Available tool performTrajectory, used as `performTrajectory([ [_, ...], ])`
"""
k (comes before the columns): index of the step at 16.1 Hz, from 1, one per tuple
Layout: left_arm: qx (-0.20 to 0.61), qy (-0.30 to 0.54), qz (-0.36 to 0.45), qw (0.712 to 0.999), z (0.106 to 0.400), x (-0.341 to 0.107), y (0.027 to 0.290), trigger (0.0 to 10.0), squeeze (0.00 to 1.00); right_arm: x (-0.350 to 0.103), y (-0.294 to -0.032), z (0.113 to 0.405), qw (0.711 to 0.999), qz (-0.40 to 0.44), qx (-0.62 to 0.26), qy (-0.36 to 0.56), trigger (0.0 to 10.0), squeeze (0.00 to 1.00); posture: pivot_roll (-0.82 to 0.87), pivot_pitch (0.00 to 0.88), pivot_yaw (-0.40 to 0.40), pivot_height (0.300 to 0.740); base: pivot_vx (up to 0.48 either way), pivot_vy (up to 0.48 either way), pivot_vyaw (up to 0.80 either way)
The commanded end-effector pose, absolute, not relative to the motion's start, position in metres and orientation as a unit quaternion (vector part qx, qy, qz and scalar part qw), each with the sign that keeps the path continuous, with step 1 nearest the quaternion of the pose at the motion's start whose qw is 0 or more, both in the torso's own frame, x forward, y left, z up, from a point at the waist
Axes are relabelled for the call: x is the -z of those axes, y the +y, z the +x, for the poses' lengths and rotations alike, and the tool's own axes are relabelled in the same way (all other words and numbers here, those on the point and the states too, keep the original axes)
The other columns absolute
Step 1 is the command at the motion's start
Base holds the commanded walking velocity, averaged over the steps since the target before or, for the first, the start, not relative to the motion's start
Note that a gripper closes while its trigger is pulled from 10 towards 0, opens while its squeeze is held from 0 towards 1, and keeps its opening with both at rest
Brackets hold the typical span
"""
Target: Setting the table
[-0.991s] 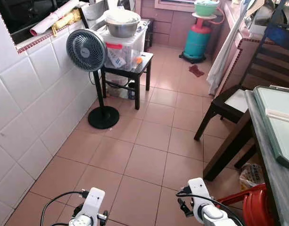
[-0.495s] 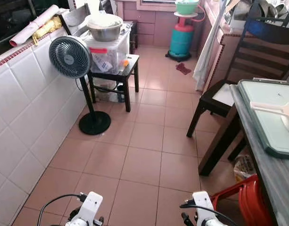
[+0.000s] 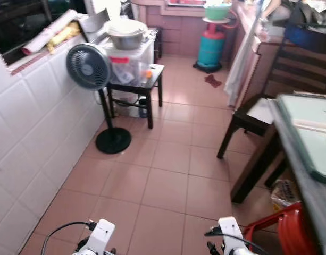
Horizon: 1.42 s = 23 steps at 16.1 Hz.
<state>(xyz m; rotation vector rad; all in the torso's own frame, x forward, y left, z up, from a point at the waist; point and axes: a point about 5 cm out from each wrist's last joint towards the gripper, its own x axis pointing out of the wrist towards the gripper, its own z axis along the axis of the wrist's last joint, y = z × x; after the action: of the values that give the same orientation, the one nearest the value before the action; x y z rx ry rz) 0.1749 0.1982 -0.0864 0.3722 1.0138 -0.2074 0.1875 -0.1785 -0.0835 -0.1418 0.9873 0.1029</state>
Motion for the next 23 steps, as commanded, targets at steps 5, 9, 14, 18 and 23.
performTrajectory([
  [5, 0.097, 0.486, 0.187, 0.848, 0.176, 0.085, 0.203, 10.0, 0.0, 0.084, -0.178, 0.187, 0.876, -0.065, -0.048, 0.476, 10.0, 0.0, 0.02, 0.002, 0.019, 0.74, 0.0, 0.338, 0.0],
  [9, 0.101, 0.487, 0.191, 0.846, 0.174, 0.086, 0.202, 10.0, 0.0, 0.084, -0.18, 0.186, 0.875, -0.065, -0.046, 0.477, 10.0, 0.0, 0.02, 0.0, 0.025, 0.74, 0.0, 0.345, 0.0],
  [14, 0.114, 0.485, 0.191, 0.846, 0.173, 0.09, 0.176, 10.0, 0.0, 0.085, -0.179, 0.185, 0.875, -0.067, -0.046, 0.478, 10.0, 0.0, 0.02, 0.002, 0.03, 0.74, 0.0, 0.407, 0.0],
  [18, 0.118, 0.484, 0.195, 0.845, 0.173, 0.09, 0.177, 10.0, 0.0, 0.085, -0.178, 0.185, 0.874, -0.068, -0.047, 0.478, 10.0, 0.0, 0.02, 0.004, 0.037, 0.74, 0.0, 0.48, 0.0],
  [23, 0.095, 0.494, 0.207, 0.839, 0.161, 0.086, 0.229, 10.0, 0.0, 0.085, -0.177, 0.185, 0.874, -0.068, -0.046, 0.478, 10.0, 0.0, 0.02, 0.007, 0.041, 0.74, 0.0, 0.463, 0.0],
])
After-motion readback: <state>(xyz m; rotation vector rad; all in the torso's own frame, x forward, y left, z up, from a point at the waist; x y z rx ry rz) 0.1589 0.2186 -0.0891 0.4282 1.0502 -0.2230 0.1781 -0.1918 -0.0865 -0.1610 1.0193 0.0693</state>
